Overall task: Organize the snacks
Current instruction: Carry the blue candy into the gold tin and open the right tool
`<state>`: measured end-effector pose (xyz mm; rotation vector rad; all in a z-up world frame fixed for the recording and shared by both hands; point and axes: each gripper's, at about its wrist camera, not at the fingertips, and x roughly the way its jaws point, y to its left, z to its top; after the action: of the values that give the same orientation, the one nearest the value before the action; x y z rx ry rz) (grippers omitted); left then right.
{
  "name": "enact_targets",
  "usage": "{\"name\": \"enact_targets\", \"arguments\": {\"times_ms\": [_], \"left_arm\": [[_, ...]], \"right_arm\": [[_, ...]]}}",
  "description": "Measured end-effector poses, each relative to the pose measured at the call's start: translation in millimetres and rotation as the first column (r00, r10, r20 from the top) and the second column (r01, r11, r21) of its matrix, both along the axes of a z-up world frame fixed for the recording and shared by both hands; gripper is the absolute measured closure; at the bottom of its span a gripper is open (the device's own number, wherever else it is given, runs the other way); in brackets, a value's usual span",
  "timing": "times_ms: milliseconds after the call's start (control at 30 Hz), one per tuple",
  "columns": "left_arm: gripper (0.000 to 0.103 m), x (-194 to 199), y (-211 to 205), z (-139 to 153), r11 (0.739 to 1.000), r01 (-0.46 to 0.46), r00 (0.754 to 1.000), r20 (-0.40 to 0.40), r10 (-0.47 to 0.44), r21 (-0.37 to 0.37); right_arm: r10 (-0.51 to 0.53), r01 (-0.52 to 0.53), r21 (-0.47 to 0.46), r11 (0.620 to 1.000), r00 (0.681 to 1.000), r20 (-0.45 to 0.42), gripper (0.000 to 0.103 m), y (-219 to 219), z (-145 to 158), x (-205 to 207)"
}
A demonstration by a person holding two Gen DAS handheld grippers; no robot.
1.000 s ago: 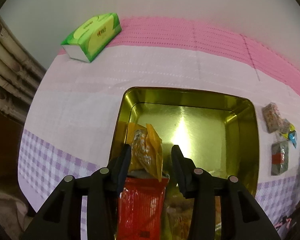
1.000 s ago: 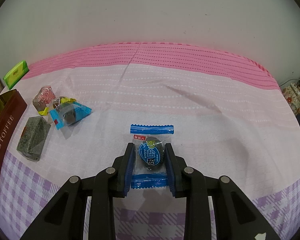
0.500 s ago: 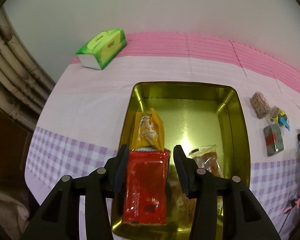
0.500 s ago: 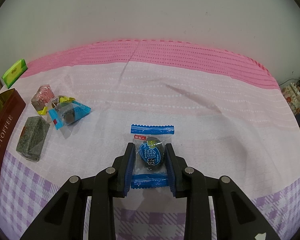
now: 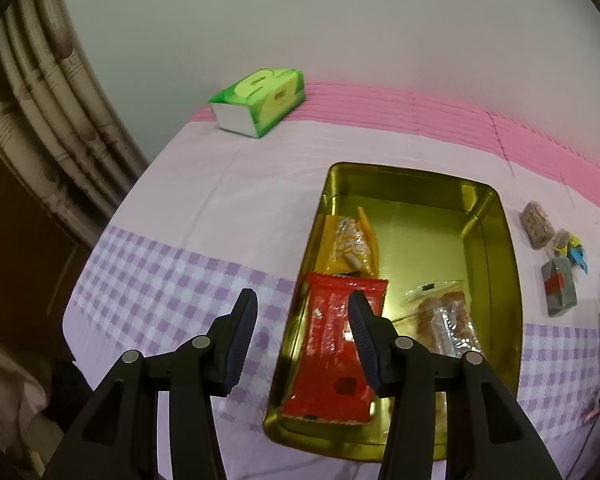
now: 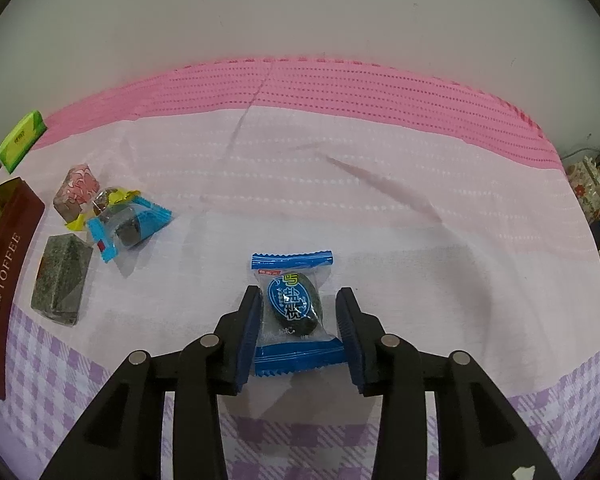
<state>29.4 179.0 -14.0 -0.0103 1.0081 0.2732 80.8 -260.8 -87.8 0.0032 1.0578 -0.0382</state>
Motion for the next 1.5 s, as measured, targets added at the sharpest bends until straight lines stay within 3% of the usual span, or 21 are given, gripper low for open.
{"name": "enact_targets", "arguments": {"times_ms": [200,267,500,733,1067,1300,1500], "left_arm": [[0.052,-8.4,10.0,-4.0,1.000,-0.023,1.000,0.007,0.023,-0.001],[0.051,-8.7,12.6,-5.5,1.000,-0.027,1.000,0.005,0.027,-0.002],[0.049,-9.6,19.5,-6.7,0.999,-0.035,0.999,0.012,0.035,0.005],[0.046,-11.0,28.4,-11.5,0.998,-0.062,0.998,-0.001,0.062,0.000],[0.044,-12.7,41.4,-13.4,0.994,-0.110,0.994,-0.005,0.110,-0.015],[0.044,-13.3,55.2,-15.5,0.985,-0.171,0.985,-0.011,0.171,-0.006],[0.044,-13.9,62.6,-18.0,0.981,-0.195,0.981,-0.022,0.195,-0.005]], "right_arm": [[-0.018,0.018,-0.006,1.000,0.999,-0.032,0.068,2.7,0.3,4.0],[-0.011,0.011,-0.008,1.000,0.999,-0.035,0.074,5.5,1.0,3.8],[-0.026,0.024,-0.048,0.999,0.999,-0.040,0.078,14.8,1.2,1.6],[-0.019,0.019,-0.037,0.999,1.000,-0.005,0.079,37.6,16.7,-5.9],[0.156,-0.159,0.043,0.986,0.985,0.072,0.079,122.3,60.1,-8.2],[0.293,-0.302,0.105,0.947,0.951,0.094,0.079,195.5,77.1,-6.5],[0.394,-0.403,0.121,0.907,0.914,0.095,0.079,252.3,73.9,-7.5]]}}
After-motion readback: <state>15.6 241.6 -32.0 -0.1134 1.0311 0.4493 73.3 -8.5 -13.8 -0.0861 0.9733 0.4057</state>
